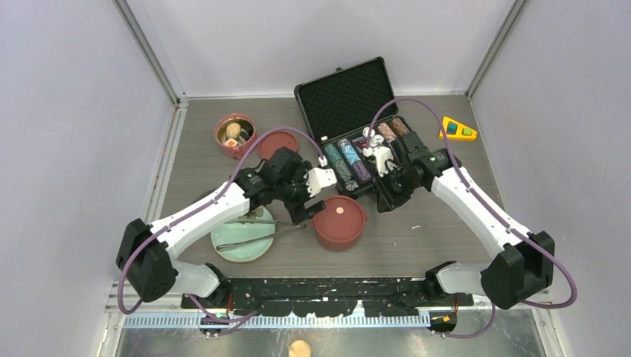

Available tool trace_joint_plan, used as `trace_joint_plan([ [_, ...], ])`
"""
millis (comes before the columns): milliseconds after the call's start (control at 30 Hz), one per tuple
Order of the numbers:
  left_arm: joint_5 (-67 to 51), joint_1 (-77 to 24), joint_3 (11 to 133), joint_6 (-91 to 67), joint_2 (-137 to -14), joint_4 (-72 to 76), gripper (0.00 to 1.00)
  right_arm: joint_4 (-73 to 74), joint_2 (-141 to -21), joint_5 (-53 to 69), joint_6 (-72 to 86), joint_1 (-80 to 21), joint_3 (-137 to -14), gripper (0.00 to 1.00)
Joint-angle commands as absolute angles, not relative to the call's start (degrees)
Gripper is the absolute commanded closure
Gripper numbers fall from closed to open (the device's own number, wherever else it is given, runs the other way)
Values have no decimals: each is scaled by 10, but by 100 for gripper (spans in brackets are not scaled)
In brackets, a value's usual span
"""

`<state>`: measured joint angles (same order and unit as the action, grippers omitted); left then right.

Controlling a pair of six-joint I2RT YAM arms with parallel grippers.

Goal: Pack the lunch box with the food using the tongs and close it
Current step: Close the box lid on the packing box.

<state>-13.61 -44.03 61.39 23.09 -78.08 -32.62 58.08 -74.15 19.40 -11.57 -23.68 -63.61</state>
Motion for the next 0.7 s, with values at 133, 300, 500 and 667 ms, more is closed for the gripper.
trace_joint_plan([
  [133,-277,-449,615,235,-796,-420,23,618,-719,206,-151,-226,-677,67],
  [300,-264,-449,587,220,-810,-391,24,649,-709,224,-169,-188,-701,66],
  [500,-240,-449,579,163,-843,-310,34,670,-690,237,-182,-162,-710,64],
  [667,-239,-450,593,115,-880,-241,44,692,-697,242,-195,-151,-712,64],
])
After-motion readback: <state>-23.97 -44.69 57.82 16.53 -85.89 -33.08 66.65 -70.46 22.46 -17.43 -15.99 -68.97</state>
